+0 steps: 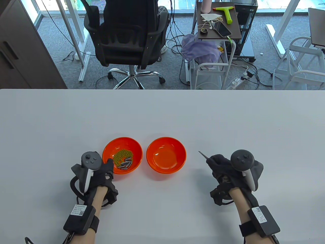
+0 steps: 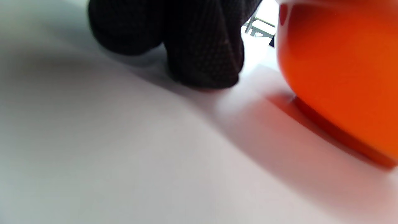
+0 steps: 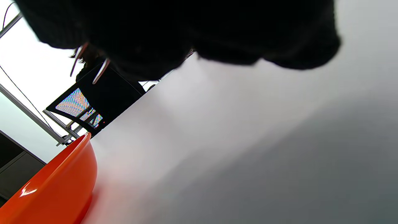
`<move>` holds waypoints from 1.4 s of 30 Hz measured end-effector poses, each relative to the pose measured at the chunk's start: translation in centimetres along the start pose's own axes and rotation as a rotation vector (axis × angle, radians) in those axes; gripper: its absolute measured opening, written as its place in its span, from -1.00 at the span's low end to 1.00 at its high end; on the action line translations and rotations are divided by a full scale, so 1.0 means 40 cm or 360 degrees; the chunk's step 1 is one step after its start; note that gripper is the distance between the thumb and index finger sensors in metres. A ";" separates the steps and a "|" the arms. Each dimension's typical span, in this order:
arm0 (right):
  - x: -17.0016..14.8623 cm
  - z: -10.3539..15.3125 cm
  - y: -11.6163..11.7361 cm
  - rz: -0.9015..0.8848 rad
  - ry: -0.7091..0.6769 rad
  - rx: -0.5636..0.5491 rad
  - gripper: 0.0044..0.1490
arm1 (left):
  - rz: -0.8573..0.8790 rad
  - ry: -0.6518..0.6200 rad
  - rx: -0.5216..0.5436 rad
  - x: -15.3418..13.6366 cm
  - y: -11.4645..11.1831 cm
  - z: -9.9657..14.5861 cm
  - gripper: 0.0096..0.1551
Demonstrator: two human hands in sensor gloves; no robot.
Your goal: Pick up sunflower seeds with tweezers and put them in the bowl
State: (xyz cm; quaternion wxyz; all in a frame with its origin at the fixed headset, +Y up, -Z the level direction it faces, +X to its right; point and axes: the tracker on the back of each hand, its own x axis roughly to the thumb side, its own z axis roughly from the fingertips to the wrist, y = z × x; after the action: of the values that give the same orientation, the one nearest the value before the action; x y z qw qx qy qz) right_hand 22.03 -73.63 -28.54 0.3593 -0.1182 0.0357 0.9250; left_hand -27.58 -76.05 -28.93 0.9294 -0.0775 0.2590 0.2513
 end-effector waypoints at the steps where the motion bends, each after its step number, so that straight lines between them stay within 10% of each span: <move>1: 0.000 0.000 0.001 0.0006 -0.0001 0.0000 -0.40 | 0.0048 0.0014 -0.0014 -0.003 -0.001 -0.001 -0.16; 16: 0.001 0.000 0.011 0.0069 -0.0002 0.0024 -0.41 | 0.0373 0.0070 -0.0072 -0.035 0.009 -0.009 -0.38; 42: 0.049 0.034 0.010 0.0037 -0.0144 -0.0081 -0.44 | 0.0359 -0.0432 -0.0231 0.033 0.067 0.095 -0.45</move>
State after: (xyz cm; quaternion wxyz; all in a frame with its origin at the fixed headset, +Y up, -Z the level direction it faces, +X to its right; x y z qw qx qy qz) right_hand 20.11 -72.44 -27.70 0.3465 -0.0851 -0.0028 0.9342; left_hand -26.27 -72.11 -26.40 0.9137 -0.0803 0.1196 0.3800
